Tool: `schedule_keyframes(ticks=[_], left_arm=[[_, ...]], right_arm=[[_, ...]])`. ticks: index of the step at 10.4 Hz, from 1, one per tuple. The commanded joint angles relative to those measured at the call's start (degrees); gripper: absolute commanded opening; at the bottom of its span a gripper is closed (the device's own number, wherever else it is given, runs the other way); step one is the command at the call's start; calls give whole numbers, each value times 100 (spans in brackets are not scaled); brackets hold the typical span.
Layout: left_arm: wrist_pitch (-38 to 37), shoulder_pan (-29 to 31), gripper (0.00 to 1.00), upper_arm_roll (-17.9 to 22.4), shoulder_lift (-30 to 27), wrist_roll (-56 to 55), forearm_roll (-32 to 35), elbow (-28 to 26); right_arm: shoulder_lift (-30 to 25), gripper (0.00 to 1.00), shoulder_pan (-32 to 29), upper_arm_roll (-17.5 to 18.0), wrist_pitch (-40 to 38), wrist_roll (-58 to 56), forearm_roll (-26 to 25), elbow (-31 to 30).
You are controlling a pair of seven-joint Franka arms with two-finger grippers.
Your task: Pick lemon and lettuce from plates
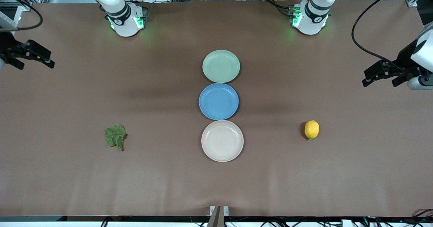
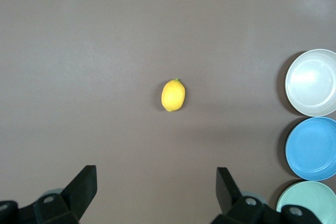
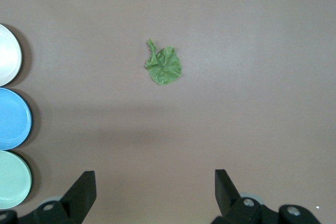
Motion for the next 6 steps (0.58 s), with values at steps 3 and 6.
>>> schedule_keyframes(ticks=[3, 6], left_arm=[[-167, 46, 100, -69, -12, -65, 142, 35], [-167, 125, 100, -78, 41, -21, 142, 26]], right_arm=[[36, 100, -81, -1, -107, -153, -7, 158], [27, 100, -81, -1, -151, -162, -16, 158]])
